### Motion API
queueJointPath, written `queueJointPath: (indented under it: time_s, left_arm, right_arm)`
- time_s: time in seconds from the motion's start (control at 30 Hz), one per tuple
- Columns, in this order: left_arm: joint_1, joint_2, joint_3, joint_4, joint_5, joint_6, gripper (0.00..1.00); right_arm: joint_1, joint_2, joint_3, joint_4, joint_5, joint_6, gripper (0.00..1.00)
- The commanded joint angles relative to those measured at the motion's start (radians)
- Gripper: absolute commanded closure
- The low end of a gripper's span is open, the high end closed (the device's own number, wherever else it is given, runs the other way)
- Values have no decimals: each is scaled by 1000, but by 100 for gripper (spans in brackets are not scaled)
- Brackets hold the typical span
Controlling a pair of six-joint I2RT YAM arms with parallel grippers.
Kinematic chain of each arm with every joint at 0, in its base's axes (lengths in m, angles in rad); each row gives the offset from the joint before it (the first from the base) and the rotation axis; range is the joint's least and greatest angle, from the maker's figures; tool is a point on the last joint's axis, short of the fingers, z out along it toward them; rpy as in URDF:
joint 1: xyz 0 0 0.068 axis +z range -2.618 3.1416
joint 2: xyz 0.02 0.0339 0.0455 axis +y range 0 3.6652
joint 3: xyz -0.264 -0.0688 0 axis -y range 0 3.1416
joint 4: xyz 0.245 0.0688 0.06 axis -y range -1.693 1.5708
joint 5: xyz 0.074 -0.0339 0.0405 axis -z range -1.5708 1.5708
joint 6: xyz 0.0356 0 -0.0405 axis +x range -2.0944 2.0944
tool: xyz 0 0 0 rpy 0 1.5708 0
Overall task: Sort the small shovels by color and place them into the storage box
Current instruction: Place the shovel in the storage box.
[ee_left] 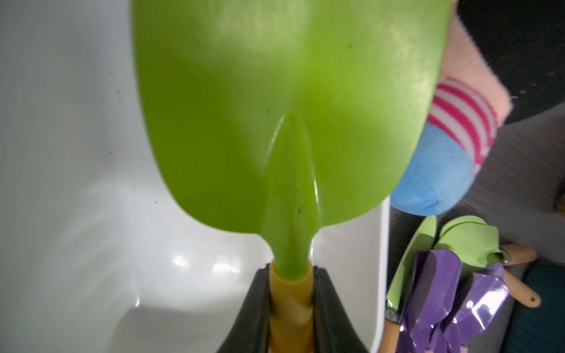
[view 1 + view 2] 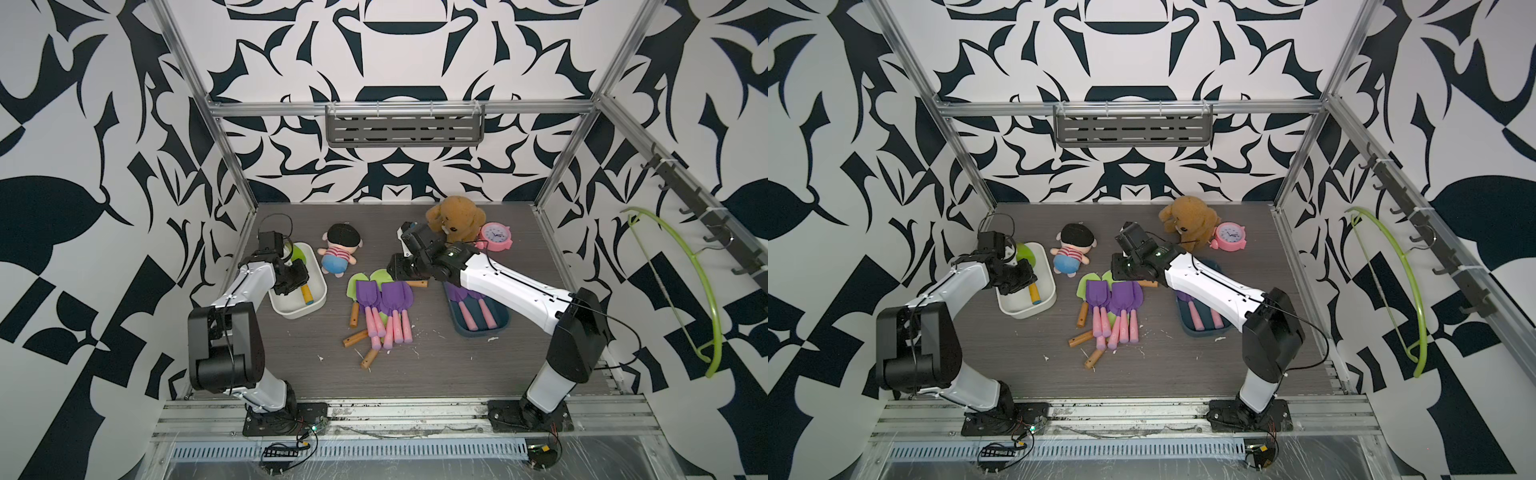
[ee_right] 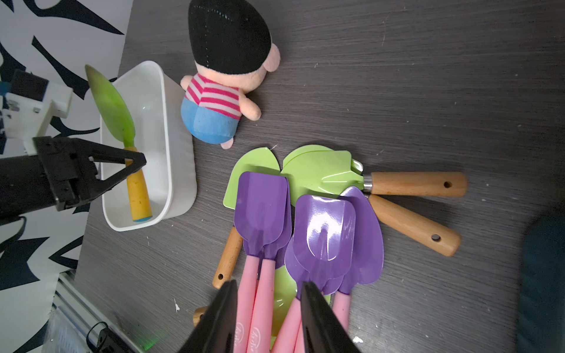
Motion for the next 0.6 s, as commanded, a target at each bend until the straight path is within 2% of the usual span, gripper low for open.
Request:
queueJointPath:
  time_s: [0.0, 0.17, 0.43, 0.57]
  left_arm:
    - [2, 51, 39, 19, -20, 11, 99]
    - [4, 93, 62, 38, -16, 32, 96]
    - [4, 199, 116, 13, 52, 47, 89]
    - [4, 221, 128, 13, 68, 40, 83]
  right_arm:
    - [-3, -52, -3, 6, 24, -20, 60]
    - [-3, -49, -8, 2, 29, -25, 60]
    - [-3, -21, 2, 0, 18, -22, 60]
    - [-3, -20, 4, 2, 22, -22, 60]
